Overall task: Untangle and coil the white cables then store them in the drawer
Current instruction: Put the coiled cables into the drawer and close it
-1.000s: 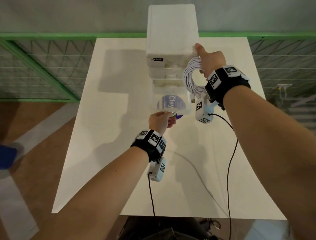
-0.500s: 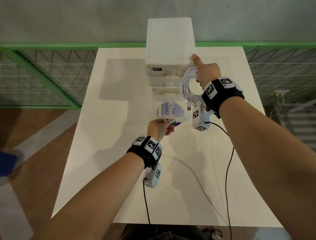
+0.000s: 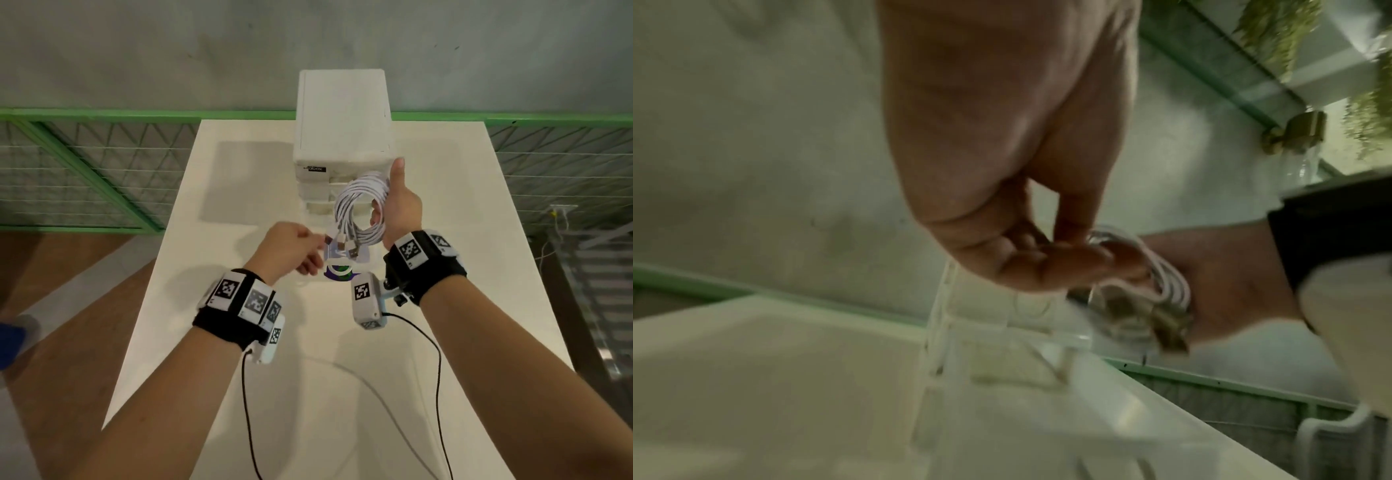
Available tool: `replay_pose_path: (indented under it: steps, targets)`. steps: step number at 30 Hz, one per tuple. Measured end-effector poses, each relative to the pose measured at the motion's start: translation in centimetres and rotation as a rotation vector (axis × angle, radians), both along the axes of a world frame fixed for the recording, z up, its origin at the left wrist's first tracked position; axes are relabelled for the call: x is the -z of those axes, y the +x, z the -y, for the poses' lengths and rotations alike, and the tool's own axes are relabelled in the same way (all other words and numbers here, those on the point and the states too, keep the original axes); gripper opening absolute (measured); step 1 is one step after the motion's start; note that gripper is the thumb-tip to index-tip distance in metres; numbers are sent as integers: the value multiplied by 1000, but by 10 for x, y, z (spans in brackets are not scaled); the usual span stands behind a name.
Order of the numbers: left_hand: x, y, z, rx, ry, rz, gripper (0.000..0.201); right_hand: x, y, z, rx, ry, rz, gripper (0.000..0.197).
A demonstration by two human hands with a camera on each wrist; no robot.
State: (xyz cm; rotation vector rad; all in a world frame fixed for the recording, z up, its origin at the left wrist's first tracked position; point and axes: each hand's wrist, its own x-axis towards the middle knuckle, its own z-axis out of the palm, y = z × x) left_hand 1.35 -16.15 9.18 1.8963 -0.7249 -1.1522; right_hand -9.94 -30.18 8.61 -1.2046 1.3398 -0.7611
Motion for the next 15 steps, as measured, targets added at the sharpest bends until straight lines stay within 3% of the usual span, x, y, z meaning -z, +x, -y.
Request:
replay_pose_path:
  steps: [3,5,8,11,15]
  targets:
    - [-10,7,24,-120,-217,248,15,20,11,-7,-20,32,21,68]
    - [-7,5,38,-11,-210,372,29,33,18,-11,-10,144,131,71]
    - [12,3,53,183,-107,375,41,43,22,-15,-3,159,155,62]
    - [30,7,61,187,-96,338,36,45,18,-18,-26,105,104,59]
    - [39,11,67,231,-44,444,34,54,14,-15,-87,69,7,48]
